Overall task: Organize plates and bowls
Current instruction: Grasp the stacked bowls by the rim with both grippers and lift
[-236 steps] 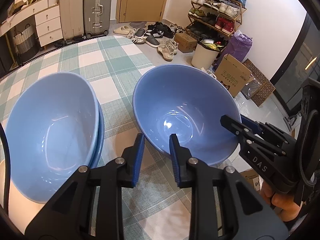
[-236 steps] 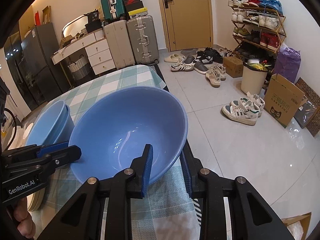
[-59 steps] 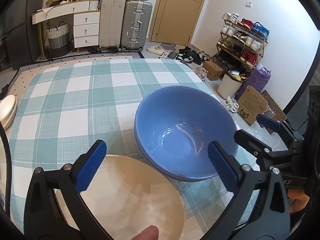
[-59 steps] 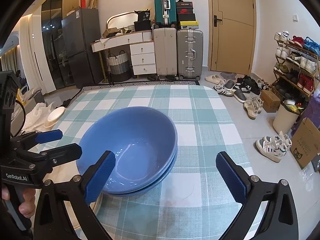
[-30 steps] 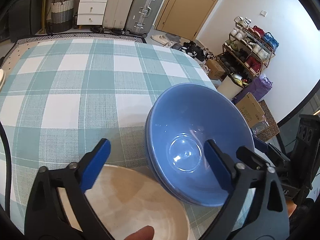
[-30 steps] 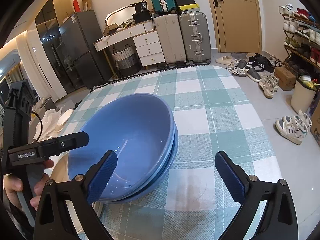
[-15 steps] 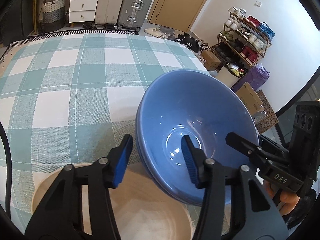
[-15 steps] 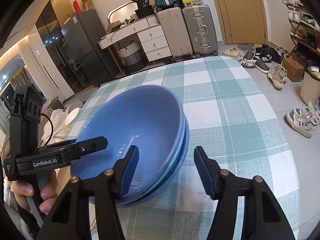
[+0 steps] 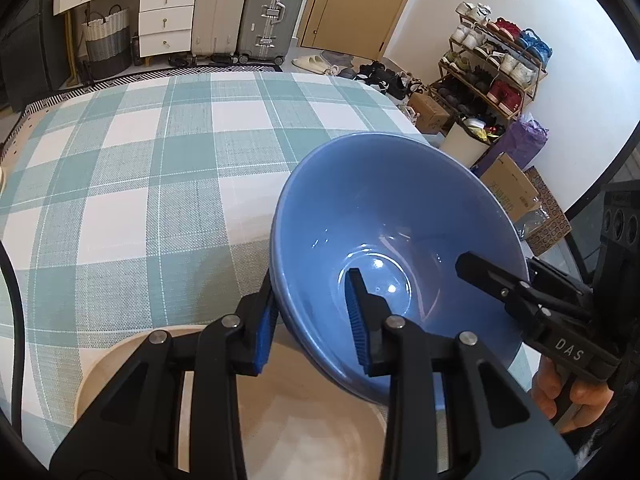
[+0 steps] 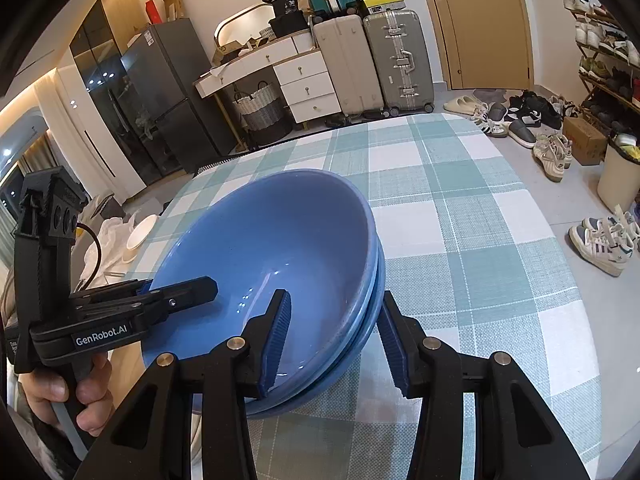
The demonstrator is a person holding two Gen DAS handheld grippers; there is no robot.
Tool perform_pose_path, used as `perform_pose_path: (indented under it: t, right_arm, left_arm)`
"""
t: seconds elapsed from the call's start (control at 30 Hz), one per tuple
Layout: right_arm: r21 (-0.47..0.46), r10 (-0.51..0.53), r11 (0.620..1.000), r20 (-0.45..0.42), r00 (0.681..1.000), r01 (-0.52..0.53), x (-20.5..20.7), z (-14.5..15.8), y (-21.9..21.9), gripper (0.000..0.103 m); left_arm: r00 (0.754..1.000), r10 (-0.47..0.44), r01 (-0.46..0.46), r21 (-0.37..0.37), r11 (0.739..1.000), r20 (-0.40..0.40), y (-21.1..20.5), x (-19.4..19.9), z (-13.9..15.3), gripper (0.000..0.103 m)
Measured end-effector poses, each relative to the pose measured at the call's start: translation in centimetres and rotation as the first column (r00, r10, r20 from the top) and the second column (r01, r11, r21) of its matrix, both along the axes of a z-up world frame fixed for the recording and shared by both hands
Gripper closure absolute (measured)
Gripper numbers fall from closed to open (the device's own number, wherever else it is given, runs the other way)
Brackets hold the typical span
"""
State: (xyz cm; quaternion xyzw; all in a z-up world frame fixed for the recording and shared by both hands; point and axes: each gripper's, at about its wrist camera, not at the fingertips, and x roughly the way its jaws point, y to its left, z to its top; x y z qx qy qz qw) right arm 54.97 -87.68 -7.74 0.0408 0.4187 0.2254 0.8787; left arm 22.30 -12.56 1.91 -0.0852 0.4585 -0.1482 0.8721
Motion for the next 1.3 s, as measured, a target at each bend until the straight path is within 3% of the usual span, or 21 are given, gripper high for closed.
perform_pose_path:
  t: [0.43,1.3]
  right_arm:
    - [0.001,-0.012,1.0,0.033,0.999,0.012,-0.8,1.1,-0.3,0.057]
    - [0.018,-0.002,1.0,0.152,0.988,-0.001,-6.7,7.2,0.1,0.057]
  left_arm:
    - [0.999,-0.008,0.008,0.006,1.0,0.038,-0.4,-1.0,1.4,0.074]
    - [0.983,0.01,-0.013,0.011,1.0,0.181,0.4,-8.5,9.0,0.074]
